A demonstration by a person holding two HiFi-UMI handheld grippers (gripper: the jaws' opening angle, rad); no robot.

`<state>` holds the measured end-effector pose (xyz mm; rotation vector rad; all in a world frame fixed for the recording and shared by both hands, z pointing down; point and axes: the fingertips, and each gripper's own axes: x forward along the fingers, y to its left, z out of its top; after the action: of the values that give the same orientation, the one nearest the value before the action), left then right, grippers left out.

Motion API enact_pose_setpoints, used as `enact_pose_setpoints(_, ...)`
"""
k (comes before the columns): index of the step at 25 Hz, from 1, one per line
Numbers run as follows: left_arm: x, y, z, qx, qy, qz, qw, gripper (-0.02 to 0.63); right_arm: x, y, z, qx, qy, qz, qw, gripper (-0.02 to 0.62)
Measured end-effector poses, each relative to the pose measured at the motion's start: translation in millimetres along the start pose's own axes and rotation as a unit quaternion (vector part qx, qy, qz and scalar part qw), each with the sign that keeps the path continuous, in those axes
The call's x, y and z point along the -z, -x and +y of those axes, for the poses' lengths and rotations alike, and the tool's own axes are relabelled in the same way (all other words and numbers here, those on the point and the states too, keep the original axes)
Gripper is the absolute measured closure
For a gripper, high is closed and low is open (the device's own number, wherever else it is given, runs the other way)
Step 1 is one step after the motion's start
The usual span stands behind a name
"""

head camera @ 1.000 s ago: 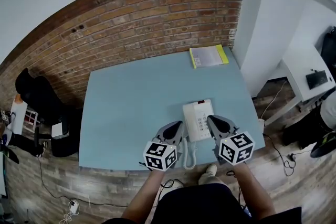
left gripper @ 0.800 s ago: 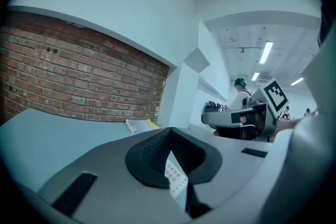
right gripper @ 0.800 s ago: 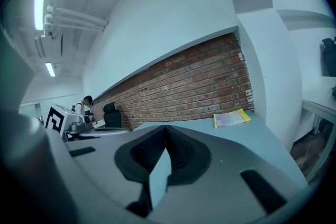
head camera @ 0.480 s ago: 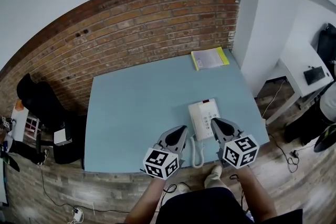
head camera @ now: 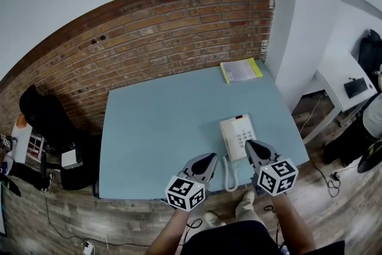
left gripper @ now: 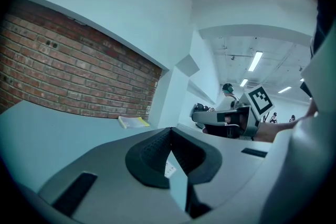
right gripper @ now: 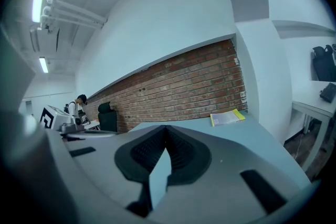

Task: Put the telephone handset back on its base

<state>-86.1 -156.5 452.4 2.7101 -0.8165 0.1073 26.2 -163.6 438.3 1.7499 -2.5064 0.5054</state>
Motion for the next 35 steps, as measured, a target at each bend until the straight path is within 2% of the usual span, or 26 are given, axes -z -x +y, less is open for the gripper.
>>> enact_pose_setpoints(6, 12, 8, 2, 0.012, 0.009, 0.008, 0.9999, 0.597, 1, 0, 9, 0.007, -0.001, -0.004, 1.000, 0.583)
enact_pose_setpoints(13, 8, 4, -3, 0.022, 0.002, 0.010, 0.9997, 0.597, -2, 2, 11, 0.007, -0.002, -0.009, 1.000, 0.583)
enact_pose_setpoints(21, 4, 2, 1, 0.019, 0.002, 0.007, 0.9998, 0.597, 3, 1, 12, 0.005, -0.008, -0.009, 1.000, 0.583)
enact_pose_setpoints(28, 3, -3, -15, 0.025, -0.011, 0.004, 0.9996, 0.597, -2, 14, 3, 0.006, -0.008, -0.015, 1.000, 0.583)
enact_pose_setpoints(35, 1, -3, -28, 0.009, -0.009, -0.003, 0.9999, 0.597, -4, 35, 1, 0.003, -0.004, -0.021, 1.000, 0.583)
